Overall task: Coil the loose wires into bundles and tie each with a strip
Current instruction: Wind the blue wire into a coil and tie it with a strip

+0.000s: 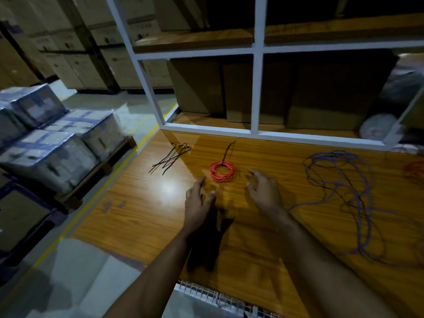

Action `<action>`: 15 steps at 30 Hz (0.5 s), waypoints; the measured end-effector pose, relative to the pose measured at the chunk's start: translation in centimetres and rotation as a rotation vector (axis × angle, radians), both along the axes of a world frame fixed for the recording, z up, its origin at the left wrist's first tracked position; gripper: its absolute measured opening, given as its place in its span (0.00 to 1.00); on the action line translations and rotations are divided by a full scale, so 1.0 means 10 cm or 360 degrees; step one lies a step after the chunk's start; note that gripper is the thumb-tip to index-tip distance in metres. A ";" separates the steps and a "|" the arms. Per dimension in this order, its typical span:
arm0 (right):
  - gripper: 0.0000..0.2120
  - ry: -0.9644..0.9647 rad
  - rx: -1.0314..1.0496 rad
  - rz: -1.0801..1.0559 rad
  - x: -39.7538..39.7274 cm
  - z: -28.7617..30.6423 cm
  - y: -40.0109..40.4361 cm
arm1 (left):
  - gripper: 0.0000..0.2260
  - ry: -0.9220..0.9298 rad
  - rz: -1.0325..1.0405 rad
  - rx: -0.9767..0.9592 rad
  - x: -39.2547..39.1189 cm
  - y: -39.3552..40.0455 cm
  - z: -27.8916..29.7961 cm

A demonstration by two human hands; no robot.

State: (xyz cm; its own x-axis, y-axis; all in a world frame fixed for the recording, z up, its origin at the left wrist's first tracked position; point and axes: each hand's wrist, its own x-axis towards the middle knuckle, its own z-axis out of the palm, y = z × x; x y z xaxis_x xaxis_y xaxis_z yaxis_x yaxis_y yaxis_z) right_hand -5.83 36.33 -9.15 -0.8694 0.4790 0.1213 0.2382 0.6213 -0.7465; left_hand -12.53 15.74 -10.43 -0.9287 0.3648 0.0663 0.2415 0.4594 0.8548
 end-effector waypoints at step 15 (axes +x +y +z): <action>0.15 -0.0559 0.0921 -0.0348 2.43 -0.23 -0.79 | 0.25 0.0452 -0.0873 0.0001 1.87 -0.26 -0.08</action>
State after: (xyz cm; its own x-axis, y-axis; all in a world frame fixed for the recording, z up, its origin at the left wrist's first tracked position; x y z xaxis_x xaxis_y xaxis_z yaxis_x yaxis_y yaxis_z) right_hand 18.44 28.44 -11.42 -0.7949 0.5905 0.1395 0.5689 0.8052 -0.1673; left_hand 6.19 13.09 -11.20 -0.5518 0.7841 0.2840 0.6606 0.2031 0.7227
